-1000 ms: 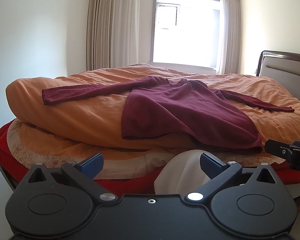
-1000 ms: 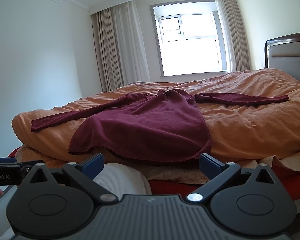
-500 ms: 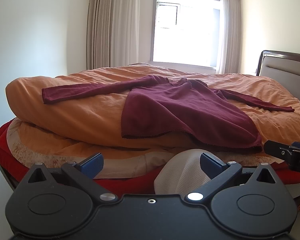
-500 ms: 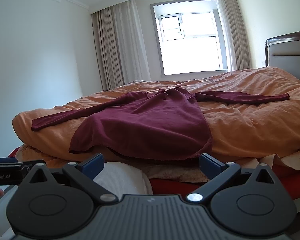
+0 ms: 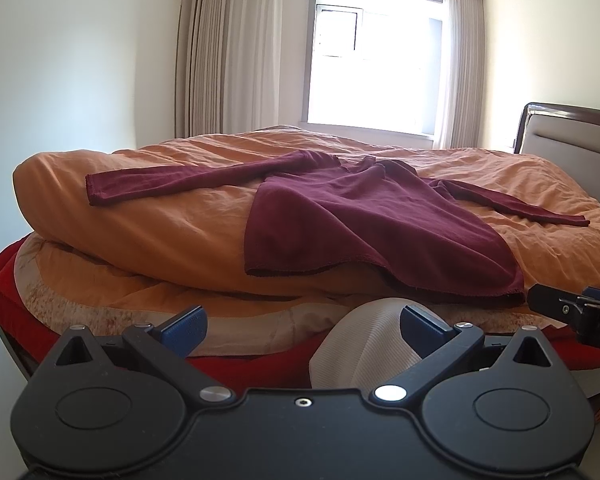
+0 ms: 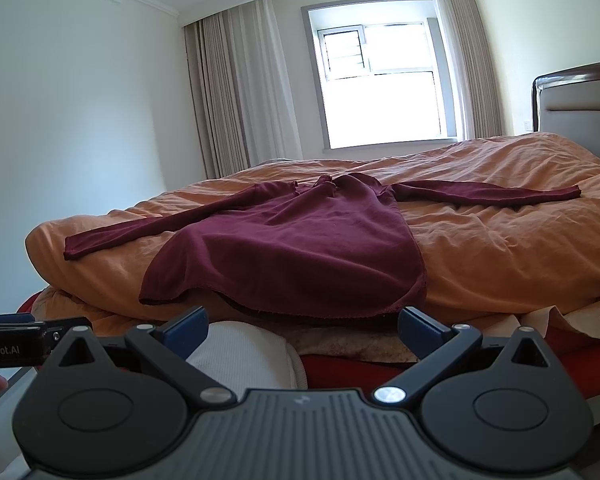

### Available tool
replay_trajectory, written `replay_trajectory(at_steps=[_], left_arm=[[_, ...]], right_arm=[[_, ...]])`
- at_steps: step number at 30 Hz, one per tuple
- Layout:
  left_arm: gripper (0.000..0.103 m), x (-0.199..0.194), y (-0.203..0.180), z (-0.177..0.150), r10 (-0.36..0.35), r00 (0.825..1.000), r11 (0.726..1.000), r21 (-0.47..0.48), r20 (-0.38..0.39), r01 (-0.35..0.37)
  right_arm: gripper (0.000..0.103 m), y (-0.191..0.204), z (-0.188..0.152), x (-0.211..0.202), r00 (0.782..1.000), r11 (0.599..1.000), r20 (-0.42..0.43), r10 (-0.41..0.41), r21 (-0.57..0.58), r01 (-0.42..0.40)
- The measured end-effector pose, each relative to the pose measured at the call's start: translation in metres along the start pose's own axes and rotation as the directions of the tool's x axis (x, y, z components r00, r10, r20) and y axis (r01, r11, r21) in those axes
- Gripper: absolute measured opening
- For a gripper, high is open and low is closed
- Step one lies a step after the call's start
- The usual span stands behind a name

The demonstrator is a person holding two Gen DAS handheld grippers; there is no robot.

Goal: Fold small clothes

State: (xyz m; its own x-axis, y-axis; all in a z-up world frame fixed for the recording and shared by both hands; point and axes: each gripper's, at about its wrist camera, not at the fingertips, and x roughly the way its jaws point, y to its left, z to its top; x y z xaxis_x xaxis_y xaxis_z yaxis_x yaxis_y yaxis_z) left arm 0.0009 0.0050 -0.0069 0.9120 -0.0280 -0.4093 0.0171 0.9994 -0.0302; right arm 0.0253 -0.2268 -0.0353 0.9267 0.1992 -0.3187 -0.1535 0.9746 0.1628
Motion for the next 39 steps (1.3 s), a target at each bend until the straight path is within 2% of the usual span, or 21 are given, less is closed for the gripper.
replay_trajectory(at_steps=[18,25,32,39], left_arm=[[0.102,0.0,0.001,-0.002,0.0,1.0,1.0,-0.007,-0.008,0.0],[0.102,0.008,0.003,0.001,0.002,0.999,1.0,-0.022,-0.034,-0.003],[0.102,0.043,0.009,0.022,-0.002,0.995,0.999,-0.043,-0.099,-0.002],[0.102,0.092,-0.006,0.073,-0.012,0.998,1.0,0.024,-0.063,0.013]], right_arm=[[0.103,0.001,-0.001,0.001,1.0,1.0,-0.006,-0.001,-0.002,0.001],[0.103,-0.011,0.001,0.012,0.999,1.0,-0.051,-0.014,0.026,0.015],[0.103,-0.048,0.023,0.029,0.997,0.996,-0.013,-0.077,0.038,0.078],[0.103,-0.102,0.048,0.06,0.976,0.977,0.049,-0.213,0.047,0.21]])
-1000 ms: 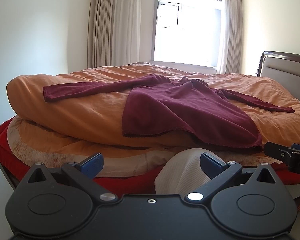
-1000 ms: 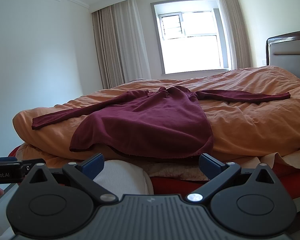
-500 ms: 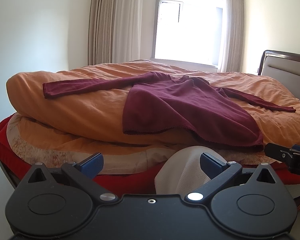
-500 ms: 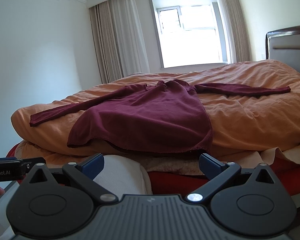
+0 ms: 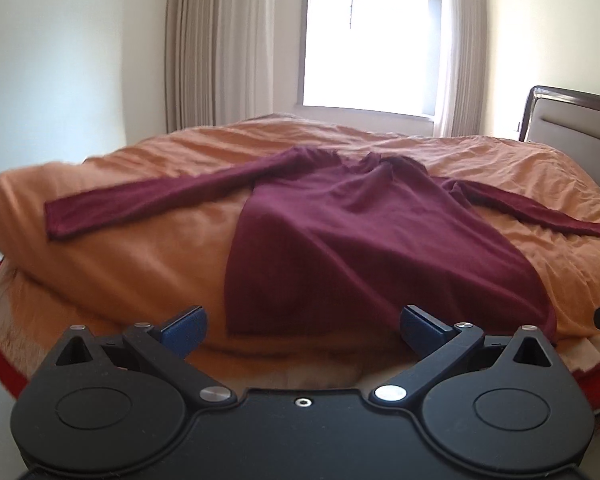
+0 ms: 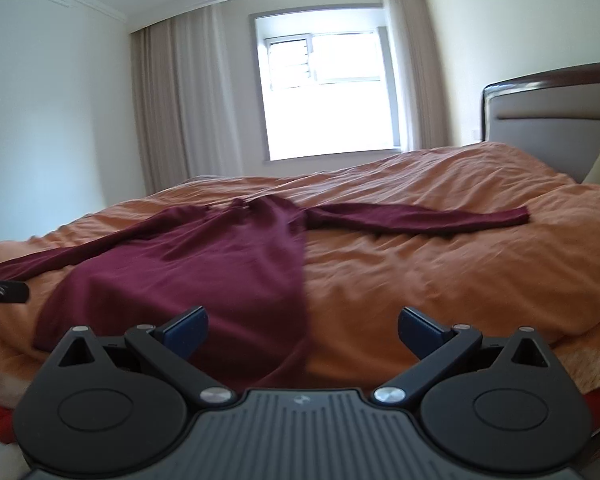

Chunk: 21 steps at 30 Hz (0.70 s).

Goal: Fold small clothes
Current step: 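Move both tools toward the sweatshirt and close the right gripper on a sleeve cuff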

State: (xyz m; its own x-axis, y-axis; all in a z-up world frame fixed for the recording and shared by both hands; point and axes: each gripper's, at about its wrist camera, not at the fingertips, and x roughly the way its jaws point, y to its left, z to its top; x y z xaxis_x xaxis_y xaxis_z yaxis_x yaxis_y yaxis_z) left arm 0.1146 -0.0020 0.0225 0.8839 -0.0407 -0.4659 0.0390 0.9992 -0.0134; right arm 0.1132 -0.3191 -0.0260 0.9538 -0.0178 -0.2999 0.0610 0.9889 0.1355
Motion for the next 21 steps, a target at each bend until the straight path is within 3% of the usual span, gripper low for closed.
replay_trajectory(at_steps=[8,12,19,21], left_arm=[[0.102,0.073,-0.042,0.058,-0.05,0.999,0.999,0.007,0.002,0.05],[0.102,0.116,-0.068,0.08,-0.073,0.997,0.997,0.035,0.013,0.073],[0.102,0.188,-0.097,0.102,-0.121,0.992,0.991,0.053,0.026,0.12],[0.102,0.207,-0.101,0.103,-0.124,0.992,0.991,0.046,0.02,0.123]], right_arm=[[0.103,-0.066,0.001,0.039,0.99,0.985,0.031,-0.139,0.11,0.135],[0.103,-0.091,0.005,0.059,0.993,0.983,0.027,-0.114,0.145,0.109],[0.103,-0.136,0.044,0.125,0.999,0.972,-0.024,-0.027,0.234,0.032],[0.103,-0.149,0.055,0.148,0.997,0.97,-0.046,-0.07,0.232,0.078]])
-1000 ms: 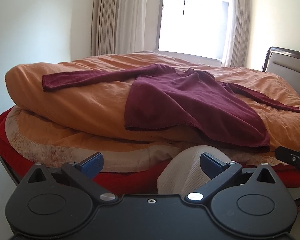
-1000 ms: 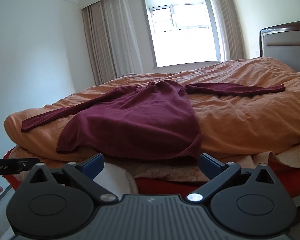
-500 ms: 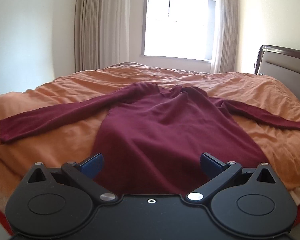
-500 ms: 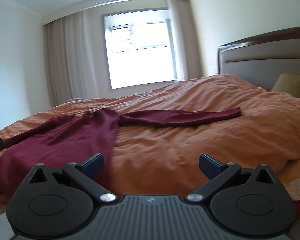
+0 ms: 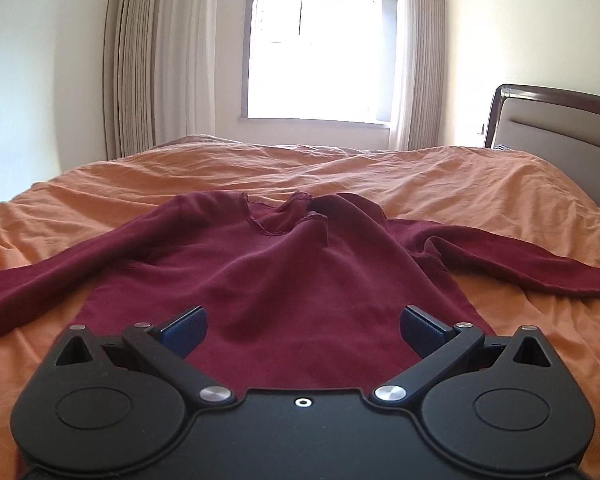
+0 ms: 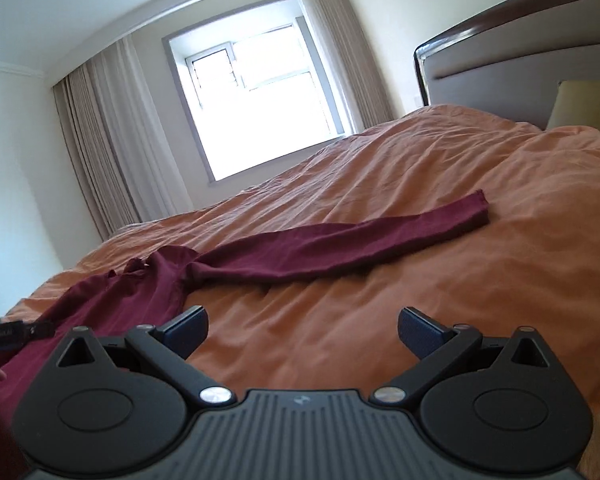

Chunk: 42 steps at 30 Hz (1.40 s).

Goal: Fold small clothes
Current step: 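Move both tools toward the sweatshirt and close the right gripper on a sleeve cuff, then carry the sleeve cuff with the right gripper across the sweatshirt body and release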

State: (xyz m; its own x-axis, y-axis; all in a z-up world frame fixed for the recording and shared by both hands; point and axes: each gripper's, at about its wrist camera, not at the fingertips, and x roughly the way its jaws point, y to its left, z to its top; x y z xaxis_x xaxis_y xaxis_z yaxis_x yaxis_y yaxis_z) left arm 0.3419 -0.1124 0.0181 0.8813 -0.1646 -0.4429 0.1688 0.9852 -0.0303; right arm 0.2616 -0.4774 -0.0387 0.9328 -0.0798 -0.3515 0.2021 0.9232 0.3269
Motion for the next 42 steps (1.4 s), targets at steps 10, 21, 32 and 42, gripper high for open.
replay_trajectory(at_steps=[10,21,32,42], left_arm=[[0.102,0.059,0.005,-0.008,-0.007,0.996,1.0,-0.03,-0.087,0.005],[0.102,0.066,0.007,-0.009,-0.041,0.991,0.999,-0.033,-0.124,0.037],[0.102,0.063,0.016,0.024,-0.009,0.996,1.0,0.017,-0.085,0.01],[0.102,0.074,0.065,0.013,-0.011,0.982,0.998,-0.057,-0.189,0.0]], right_arm=[[0.087,-0.062,0.041,0.078,0.979,0.941,-0.044,-0.197,0.273,0.202],[0.008,-0.091,0.066,0.098,0.922,0.882,0.007,-0.387,0.294,0.368],[0.007,-0.126,0.091,0.084,0.899,0.866,0.043,-0.435,0.293,0.405],[0.007,-0.044,0.138,0.091,0.919,0.931,0.151,-0.364,0.082,0.356]])
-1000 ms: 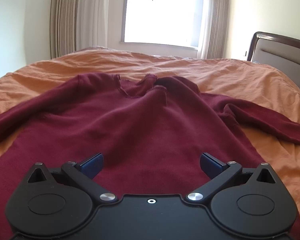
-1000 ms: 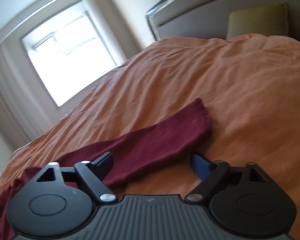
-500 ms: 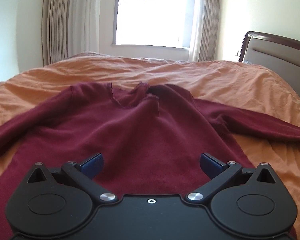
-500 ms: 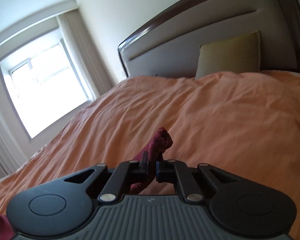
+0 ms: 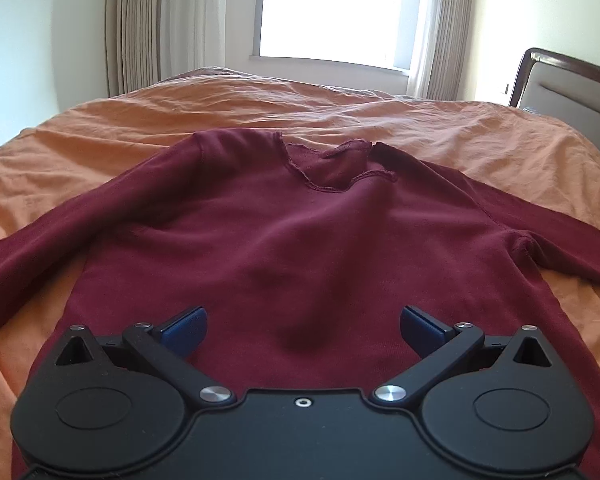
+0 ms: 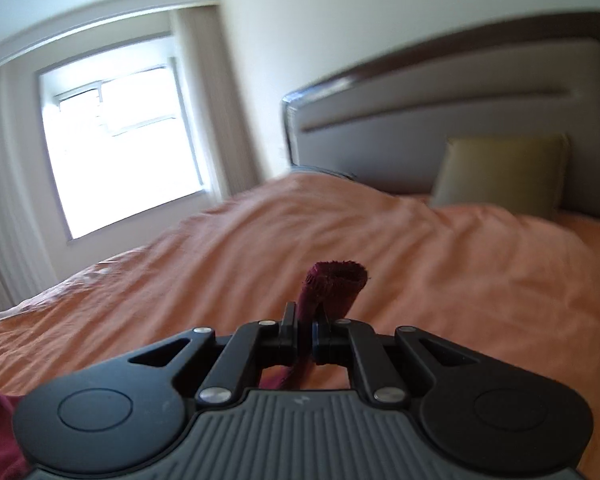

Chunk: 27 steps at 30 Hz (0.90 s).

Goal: Fold small clothes
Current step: 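Carry the sleeve cuff with the right gripper across the sweatshirt body and release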

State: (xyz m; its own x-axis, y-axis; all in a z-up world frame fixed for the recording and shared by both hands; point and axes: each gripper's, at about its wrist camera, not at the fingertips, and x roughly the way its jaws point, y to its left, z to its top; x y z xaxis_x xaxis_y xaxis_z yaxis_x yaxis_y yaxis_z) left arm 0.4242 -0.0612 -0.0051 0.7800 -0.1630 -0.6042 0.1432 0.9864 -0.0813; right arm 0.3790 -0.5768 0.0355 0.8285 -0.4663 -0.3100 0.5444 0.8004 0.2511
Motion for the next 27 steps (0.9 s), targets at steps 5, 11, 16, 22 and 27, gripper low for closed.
replay_trajectory(at_steps=[5,11,16,22,27], left_arm=[[0.102,-0.023,0.013,0.002,-0.024,0.999,1.0,-0.01,0.028,0.024],[0.102,-0.061,0.035,0.005,0.006,0.997,1.0,0.0,0.071,-0.006],[0.102,-0.089,0.061,0.004,0.085,0.993,0.996,0.011,0.082,-0.086],[0.102,-0.111,0.099,-0.004,0.137,0.986,0.991,-0.018,0.09,-0.136],[0.102,-0.119,0.126,-0.011,0.181,0.981,0.983,-0.05,0.074,-0.178]], right_arm=[[0.007,0.091,0.025,-0.022,0.985,0.982,0.043,0.165,-0.103,-0.16],[0.007,0.244,0.011,-0.053,0.931,0.873,0.022,0.365,-0.354,-0.334],[0.007,0.354,-0.035,-0.072,0.889,0.76,-0.081,0.451,-0.488,-0.43],[0.007,0.439,-0.12,-0.091,0.866,0.632,-0.169,0.471,-0.62,-0.465],[0.007,0.482,-0.188,-0.107,0.849,0.546,-0.207,0.486,-0.687,-0.48]])
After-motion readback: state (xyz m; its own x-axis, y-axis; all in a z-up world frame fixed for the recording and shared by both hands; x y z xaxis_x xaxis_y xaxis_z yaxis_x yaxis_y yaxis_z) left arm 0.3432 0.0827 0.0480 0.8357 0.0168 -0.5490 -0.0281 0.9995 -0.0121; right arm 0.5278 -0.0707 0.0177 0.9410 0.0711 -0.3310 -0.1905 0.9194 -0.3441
